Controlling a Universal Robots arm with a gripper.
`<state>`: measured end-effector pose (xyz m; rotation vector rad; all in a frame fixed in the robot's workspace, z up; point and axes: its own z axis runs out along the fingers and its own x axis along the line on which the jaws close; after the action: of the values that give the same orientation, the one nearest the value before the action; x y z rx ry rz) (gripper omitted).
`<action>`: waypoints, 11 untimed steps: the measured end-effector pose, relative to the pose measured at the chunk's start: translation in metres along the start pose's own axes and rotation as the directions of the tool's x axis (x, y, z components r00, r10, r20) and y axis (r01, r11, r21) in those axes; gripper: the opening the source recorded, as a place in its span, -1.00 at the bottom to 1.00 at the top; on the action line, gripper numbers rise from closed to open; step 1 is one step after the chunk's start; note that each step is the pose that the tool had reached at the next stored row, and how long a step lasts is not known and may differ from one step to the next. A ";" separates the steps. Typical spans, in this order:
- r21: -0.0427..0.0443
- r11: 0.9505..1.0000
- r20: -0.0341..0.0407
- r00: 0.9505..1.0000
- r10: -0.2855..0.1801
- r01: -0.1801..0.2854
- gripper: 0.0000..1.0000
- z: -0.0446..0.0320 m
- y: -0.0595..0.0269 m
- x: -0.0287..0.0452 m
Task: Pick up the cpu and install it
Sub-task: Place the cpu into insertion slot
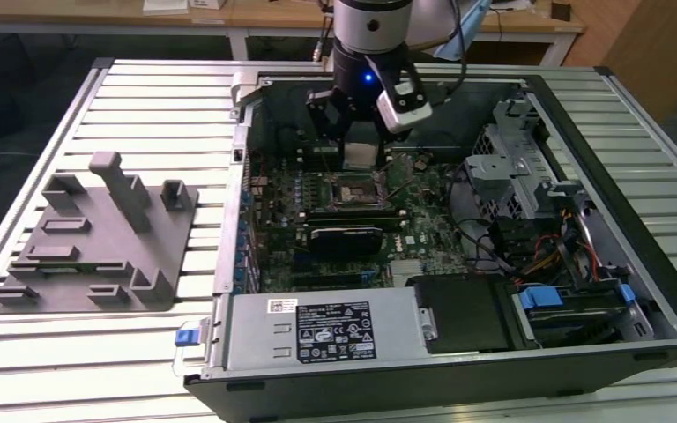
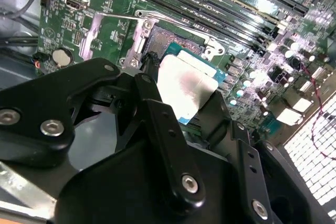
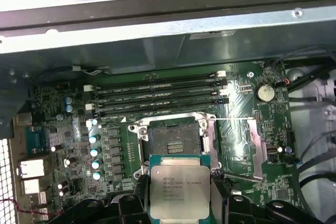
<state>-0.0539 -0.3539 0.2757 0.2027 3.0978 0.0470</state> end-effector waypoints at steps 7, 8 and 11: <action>0.002 0.998 0.002 0.998 0.056 -0.056 0.09 0.0000 0.0000 0.0000; 0.002 0.998 0.002 0.998 0.062 -0.062 0.09 0.0000 0.0000 0.0000; 0.003 0.997 0.003 0.997 0.079 -0.079 0.09 0.0000 0.0000 0.0000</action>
<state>-0.0539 -0.3539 0.2757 0.3244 3.0862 0.0447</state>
